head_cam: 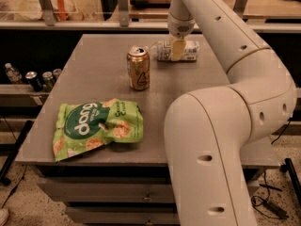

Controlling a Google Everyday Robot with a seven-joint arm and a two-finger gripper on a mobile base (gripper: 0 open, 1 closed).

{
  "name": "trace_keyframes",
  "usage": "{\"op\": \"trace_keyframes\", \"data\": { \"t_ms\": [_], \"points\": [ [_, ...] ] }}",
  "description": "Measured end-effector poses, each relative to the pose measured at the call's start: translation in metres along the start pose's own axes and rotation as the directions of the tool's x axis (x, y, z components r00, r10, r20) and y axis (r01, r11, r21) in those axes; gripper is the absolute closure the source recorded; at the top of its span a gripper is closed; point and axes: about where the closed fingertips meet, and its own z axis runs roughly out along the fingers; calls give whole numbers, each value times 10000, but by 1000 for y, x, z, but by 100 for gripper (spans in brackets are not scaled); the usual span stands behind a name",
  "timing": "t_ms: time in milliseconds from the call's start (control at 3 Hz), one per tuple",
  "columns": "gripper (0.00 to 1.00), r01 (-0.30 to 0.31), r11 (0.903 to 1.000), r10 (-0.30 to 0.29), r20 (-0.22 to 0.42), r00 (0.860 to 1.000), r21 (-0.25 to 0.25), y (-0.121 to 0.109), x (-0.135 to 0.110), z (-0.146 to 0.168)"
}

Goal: Place blue plastic bottle upright

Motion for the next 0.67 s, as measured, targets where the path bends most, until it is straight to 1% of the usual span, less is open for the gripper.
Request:
{"op": "trace_keyframes", "data": {
  "t_ms": [333, 667],
  "points": [
    [87, -2, 10000, 2, -36, 10000, 24, 0, 1, -2],
    [100, -54, 9998, 55, -3, 10000, 214, -2, 1, -13]
  ]
}}
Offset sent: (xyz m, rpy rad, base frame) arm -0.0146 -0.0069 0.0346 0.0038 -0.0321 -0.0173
